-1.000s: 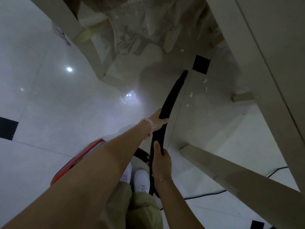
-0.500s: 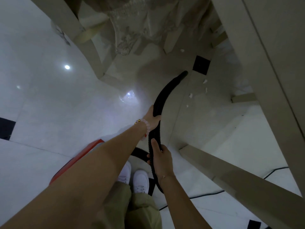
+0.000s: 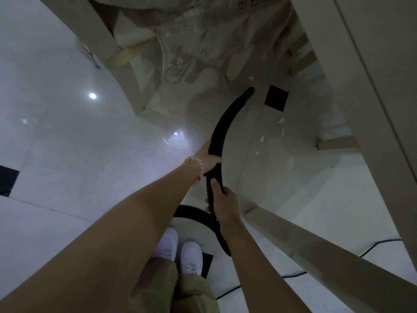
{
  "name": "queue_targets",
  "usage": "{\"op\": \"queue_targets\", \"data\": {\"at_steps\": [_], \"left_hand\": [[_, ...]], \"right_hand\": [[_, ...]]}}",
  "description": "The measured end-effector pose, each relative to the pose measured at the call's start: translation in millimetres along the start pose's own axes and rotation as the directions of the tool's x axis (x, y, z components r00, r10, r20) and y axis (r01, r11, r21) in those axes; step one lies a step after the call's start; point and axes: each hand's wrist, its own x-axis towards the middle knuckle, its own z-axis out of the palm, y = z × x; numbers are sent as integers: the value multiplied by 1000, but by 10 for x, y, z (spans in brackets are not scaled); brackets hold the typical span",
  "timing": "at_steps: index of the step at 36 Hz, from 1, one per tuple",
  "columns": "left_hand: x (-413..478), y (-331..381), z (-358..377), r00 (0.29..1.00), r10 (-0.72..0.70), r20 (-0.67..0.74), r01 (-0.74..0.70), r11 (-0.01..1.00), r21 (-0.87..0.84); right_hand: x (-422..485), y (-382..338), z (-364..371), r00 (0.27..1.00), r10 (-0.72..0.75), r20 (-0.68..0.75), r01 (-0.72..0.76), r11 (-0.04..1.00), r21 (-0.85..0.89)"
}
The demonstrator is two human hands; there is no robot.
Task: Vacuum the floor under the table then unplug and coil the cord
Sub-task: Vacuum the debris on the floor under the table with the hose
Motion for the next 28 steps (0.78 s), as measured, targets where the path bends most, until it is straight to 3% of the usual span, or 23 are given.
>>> {"op": "queue_targets", "data": {"at_steps": [18,28], "left_hand": [[297,168,-80,992,72,-99,-68,997,47],[241,84,-42,999,37,-26,-36,999,19]], "right_hand": [[380,-220,-8,997,-71,-22,70,995,-72],[280,-130,-6,998,-62,-21,61,997,-47]]}}
